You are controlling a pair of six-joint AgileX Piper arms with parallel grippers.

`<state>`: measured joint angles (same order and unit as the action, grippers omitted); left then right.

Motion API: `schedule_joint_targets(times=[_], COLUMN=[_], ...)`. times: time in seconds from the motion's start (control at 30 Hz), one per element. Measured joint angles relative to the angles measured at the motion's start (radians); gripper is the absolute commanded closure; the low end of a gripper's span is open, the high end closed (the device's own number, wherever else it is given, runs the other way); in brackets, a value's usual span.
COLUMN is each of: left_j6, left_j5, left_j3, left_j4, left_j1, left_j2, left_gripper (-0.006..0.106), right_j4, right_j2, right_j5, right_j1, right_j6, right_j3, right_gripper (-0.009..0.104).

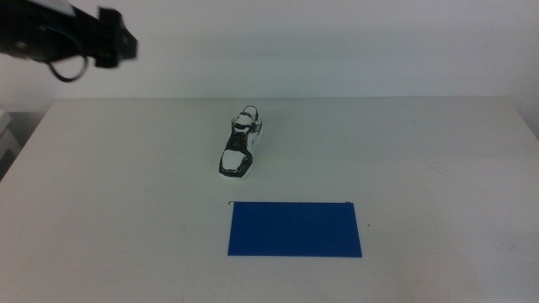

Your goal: Use one arm to grab the shoe from the table and place it on the mat.

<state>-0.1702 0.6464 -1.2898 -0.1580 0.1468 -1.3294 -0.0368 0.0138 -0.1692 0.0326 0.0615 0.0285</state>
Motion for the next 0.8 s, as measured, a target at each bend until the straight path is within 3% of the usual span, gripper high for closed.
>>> schedule_joint_targets(times=[0.33, 0.8], left_j6=[-0.119, -0.152], left_j5=[0.009, 0.170], left_j3=[0.000, -0.277], left_j4=[-0.164, -0.177], left_j1=[0.001, 0.002], left_j2=[-0.110, -0.320], left_gripper=[0.011, 0.011], right_j4=[0.000, 0.000], right_j2=[0.000, 0.000], right_j5=[0.000, 0.000], right_j1=[0.000, 0.000], right_j6=[0.000, 0.000], right_j3=[0.000, 0.000], right_gripper=[0.029, 0.029])
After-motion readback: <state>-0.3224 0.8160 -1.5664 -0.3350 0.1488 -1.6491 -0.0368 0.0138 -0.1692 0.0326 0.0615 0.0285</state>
